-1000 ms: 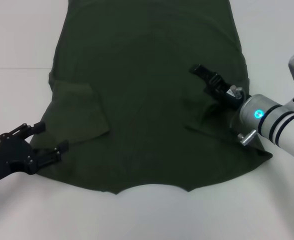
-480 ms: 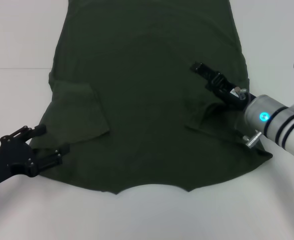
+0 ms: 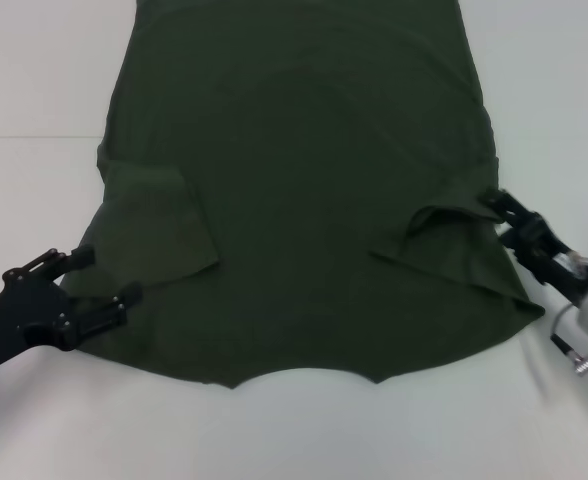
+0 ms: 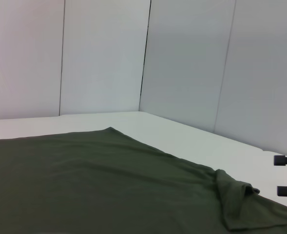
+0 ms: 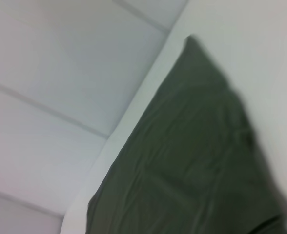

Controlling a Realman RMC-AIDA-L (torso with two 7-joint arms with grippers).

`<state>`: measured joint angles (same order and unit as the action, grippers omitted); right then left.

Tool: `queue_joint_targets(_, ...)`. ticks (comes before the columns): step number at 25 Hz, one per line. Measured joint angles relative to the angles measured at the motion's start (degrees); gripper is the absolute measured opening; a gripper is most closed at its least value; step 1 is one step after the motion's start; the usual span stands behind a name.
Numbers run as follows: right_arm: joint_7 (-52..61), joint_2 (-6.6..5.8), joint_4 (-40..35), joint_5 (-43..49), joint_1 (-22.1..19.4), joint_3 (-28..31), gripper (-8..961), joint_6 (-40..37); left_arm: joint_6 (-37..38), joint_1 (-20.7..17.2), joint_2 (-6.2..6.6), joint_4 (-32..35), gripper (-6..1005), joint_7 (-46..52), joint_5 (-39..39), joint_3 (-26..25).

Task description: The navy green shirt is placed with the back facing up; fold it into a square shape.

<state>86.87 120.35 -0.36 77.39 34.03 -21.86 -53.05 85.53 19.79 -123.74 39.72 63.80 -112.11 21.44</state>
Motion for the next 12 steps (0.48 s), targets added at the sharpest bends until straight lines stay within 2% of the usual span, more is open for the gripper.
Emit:
queue_joint_targets(6,0.02,-0.03,0.34,-0.04,-0.58,4.02,947,2.16,-0.09,0.28,-0.18,-0.21,861,0.0,0.04,0.02)
queue_joint_targets(12,0.06,0.22,0.57,-0.05,2.78,6.27,946,8.67,-0.1,0.44,-0.18,-0.61,861,0.0,0.06,-0.02)
